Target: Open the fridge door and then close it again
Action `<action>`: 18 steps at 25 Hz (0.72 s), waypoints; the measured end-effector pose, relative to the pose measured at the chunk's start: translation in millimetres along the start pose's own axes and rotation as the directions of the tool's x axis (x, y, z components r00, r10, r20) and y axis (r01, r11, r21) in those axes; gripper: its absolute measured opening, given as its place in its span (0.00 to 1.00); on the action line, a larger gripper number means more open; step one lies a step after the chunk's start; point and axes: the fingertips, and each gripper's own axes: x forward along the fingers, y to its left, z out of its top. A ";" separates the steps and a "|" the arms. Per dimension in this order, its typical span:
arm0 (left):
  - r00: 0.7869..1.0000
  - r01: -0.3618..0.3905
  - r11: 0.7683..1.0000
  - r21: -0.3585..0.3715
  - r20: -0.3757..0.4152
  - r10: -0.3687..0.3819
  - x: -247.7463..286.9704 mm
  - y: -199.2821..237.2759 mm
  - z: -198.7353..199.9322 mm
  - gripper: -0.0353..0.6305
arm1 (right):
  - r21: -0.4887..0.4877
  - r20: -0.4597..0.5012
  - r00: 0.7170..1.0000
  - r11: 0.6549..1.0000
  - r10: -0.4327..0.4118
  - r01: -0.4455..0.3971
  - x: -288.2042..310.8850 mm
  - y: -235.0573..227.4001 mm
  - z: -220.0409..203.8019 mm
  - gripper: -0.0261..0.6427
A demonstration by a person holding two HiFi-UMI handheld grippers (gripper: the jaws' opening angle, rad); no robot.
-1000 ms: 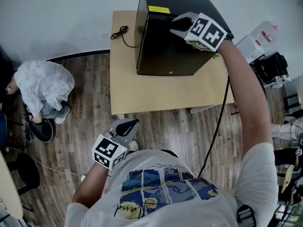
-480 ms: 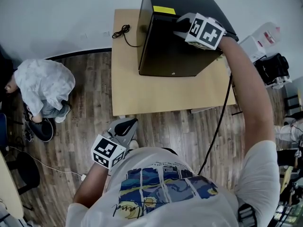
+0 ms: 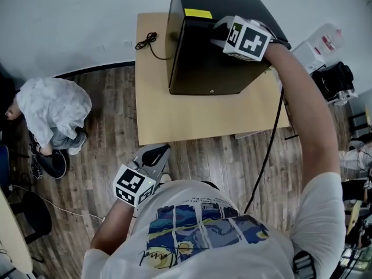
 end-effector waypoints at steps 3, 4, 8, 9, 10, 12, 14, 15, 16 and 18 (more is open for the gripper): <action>1.000 -0.002 1.000 0.003 0.000 0.002 -2.0 -2.1 -1.1 0.07 | -0.001 0.001 1.000 1.000 0.002 -0.002 -0.5 -0.1 0.6 0.11; 1.000 -0.002 1.000 0.003 0.000 0.002 -2.9 -3.0 -1.4 0.07 | 0.004 0.003 1.000 1.000 0.003 -0.003 -1.2 -0.1 0.5 0.11; 1.000 -0.009 1.000 0.000 0.000 0.009 -8.3 -4.6 -3.4 0.07 | 0.011 0.010 1.000 1.000 0.007 -0.007 -2.5 0.1 2.3 0.11; 1.000 -0.012 1.000 -0.002 0.001 0.012 -9.8 -4.9 -4.0 0.07 | 0.011 0.011 1.000 1.000 0.008 -0.008 -2.2 0.4 2.6 0.11; 1.000 -0.016 1.000 -0.003 0.002 0.016 -11.2 -5.4 -4.5 0.07 | 0.012 0.010 1.000 1.000 0.008 -0.008 -2.1 0.5 2.6 0.11; 1.000 -0.021 1.000 -0.003 0.005 0.021 -13.7 -7.1 -5.4 0.07 | 0.011 0.006 1.000 1.000 0.005 -0.005 -2.4 0.3 1.7 0.11; 1.000 -0.022 1.000 -0.002 0.008 0.022 -16.1 -9.8 -6.5 0.07 | 0.011 0.003 1.000 1.000 0.001 -0.001 -3.2 0.6 1.0 0.11; 1.000 -0.023 1.000 -0.002 0.009 0.023 -17.5 -11.3 -7.4 0.07 | 0.013 0.004 1.000 1.000 0.000 0.000 -3.4 0.9 0.9 0.11; 1.000 -0.025 1.000 -0.002 0.009 0.025 -18.9 -12.8 -8.6 0.07 | 0.016 0.005 1.000 1.000 -0.002 0.002 -3.6 1.3 0.7 0.11; 1.000 -0.029 1.000 -0.004 0.008 0.029 -21.3 -14.9 -10.9 0.07 | 0.020 0.007 1.000 1.000 -0.003 0.002 -4.1 2.2 0.1 0.11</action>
